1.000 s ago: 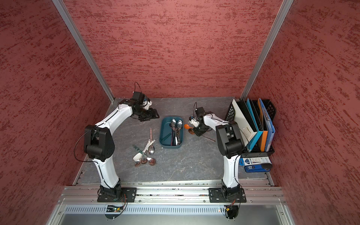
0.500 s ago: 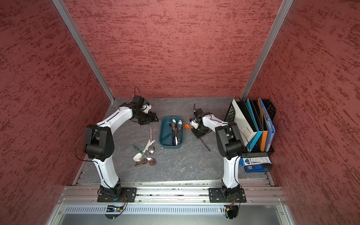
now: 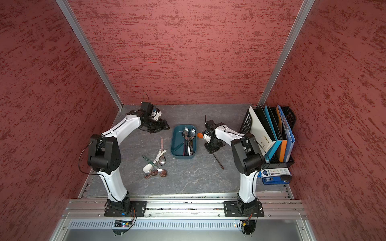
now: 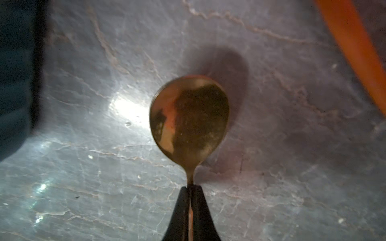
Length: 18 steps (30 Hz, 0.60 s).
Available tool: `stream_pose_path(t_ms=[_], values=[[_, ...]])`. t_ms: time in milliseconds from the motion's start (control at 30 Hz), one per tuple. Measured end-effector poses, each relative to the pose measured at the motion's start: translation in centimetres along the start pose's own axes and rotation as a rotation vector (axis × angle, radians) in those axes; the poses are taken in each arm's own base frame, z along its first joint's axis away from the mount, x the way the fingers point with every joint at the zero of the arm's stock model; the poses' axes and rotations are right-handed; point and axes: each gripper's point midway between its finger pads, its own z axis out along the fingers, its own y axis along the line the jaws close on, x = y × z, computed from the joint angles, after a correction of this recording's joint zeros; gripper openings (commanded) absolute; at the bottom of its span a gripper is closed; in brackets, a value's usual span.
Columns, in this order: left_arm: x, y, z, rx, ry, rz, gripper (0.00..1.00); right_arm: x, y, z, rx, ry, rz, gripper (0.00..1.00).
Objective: Put the spoon into the storage box
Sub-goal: Pick up the spoon from the center of the board.
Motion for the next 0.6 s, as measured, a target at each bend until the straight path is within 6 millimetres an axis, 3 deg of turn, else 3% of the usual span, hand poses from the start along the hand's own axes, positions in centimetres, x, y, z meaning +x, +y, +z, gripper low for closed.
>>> stream_pose_path(t_ms=[333, 600], values=[[-0.5, 1.3, -1.4, -0.003, -0.052, -0.020, 0.80, -1.0, 0.9, -2.3, -0.042, -0.066, 0.116, 0.00], [1.0, 2.1, -0.4, -0.006, -0.024, -0.037, 0.80, -6.8, 3.4, -8.0, -0.166, -0.253, 0.203, 0.00]])
